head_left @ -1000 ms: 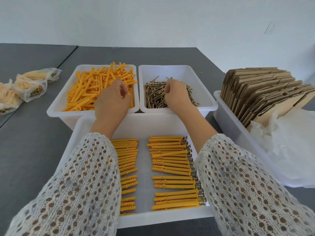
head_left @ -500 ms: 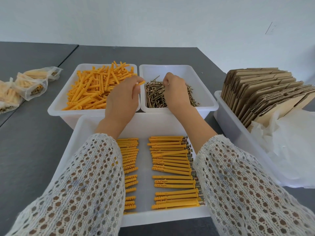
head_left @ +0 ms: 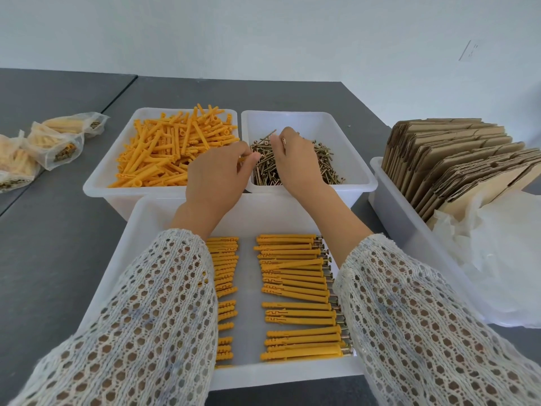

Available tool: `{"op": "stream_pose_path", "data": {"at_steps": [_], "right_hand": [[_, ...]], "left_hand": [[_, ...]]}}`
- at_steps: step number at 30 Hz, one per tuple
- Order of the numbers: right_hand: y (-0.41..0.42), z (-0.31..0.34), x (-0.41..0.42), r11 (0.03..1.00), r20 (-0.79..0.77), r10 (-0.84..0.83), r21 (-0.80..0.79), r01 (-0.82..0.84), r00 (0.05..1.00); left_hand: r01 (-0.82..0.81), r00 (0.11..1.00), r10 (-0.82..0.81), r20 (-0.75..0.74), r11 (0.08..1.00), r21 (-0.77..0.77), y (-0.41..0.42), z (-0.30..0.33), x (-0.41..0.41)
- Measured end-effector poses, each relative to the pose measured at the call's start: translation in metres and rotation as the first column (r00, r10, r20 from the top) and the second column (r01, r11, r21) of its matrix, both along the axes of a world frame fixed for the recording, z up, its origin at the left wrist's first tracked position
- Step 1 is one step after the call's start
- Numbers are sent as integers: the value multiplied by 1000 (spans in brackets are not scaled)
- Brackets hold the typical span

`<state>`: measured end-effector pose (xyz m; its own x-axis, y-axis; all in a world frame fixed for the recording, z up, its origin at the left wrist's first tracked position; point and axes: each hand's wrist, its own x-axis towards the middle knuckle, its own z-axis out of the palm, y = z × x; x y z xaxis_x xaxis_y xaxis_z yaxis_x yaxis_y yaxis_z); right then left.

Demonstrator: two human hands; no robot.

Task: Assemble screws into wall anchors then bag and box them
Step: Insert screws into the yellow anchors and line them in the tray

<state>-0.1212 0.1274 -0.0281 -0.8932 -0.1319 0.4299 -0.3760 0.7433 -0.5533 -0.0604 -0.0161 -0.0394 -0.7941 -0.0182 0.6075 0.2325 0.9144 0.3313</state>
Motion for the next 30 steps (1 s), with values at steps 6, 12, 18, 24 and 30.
{"op": "stream_pose_path", "data": {"at_steps": [6,12,18,24,30], "right_hand": [[4,0,2,999,89,35,6,-36,995],[7,-1,-2,999,189,21,28,-27,982],[5,-3,-7,997,191,16,68,-30,981],[8,-2,-5,1000,212,13,10,-15,977],[7,0,-4,1000,184,0,-25,5,983]], "left_hand": [[40,999,-40,-11,997,61,-1,0,-1],[23,994,-14,-113,996,83,0,1,-5],[-13,974,31,-222,997,80,1,1,-1],[11,984,44,-175,954,299,-2,-1,-5],[80,992,-43,-118,941,328,-4,-2,-5]]}}
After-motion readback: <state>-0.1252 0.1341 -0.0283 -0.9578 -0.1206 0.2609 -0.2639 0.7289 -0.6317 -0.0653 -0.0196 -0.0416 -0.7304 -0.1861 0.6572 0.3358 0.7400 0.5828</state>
